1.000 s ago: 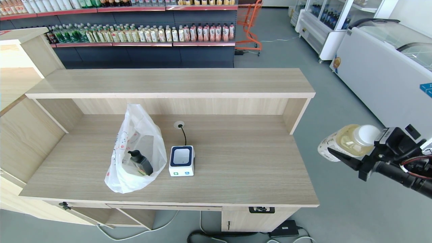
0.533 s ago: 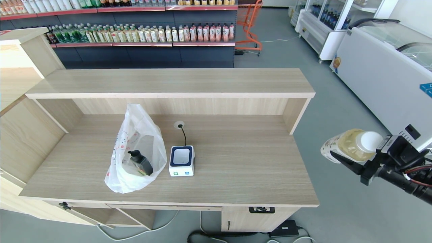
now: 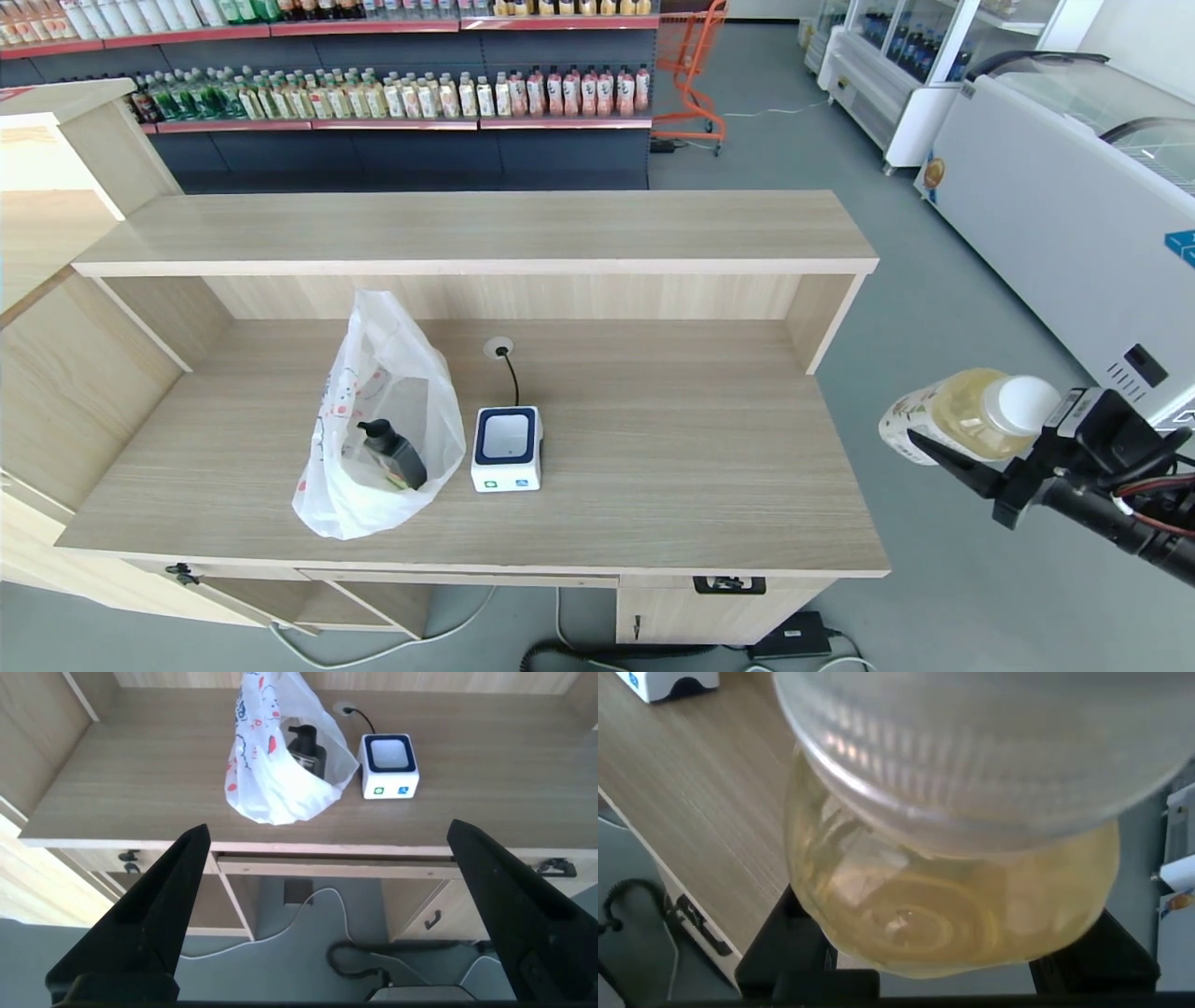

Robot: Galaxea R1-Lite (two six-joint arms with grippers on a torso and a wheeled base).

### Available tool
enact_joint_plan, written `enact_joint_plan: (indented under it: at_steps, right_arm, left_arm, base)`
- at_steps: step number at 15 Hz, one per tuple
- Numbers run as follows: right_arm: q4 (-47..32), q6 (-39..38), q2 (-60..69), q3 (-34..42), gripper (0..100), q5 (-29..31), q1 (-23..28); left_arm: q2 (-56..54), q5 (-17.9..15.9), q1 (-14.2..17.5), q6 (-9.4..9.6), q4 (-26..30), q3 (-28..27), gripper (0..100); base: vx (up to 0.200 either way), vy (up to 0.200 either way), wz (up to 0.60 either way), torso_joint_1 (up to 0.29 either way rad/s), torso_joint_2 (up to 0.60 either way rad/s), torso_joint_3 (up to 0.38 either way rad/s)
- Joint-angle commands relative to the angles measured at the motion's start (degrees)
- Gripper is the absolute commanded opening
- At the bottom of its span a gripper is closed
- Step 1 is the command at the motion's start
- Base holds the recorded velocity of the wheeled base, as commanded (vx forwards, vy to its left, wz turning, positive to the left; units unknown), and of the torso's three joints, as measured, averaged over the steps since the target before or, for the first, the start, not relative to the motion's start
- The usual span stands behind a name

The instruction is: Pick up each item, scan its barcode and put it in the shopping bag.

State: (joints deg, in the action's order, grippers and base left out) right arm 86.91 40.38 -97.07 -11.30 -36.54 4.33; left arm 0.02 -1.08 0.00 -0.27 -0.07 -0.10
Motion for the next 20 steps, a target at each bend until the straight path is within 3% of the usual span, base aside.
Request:
enact_joint_plan:
  at_steps: [1,20]
  right_arm:
    - [0.1,-0.8,-0.3,0.0,0,-0.2,-0.5]
    - [3.1,-5.0,-12.6,-10.7,0,-0.4,-5.0]
  left_arm:
    - [0.0,0.0,0.0,0.00,0.0,0.0,100]
    - [0.0,-0.1,0.0,0.44,0.0,0.0,100]
  base:
    - [0.000,0.200,0.00,0.007,0.00,0.002]
    - [0.000,0.200,0.00,0.005,0.00,0.003]
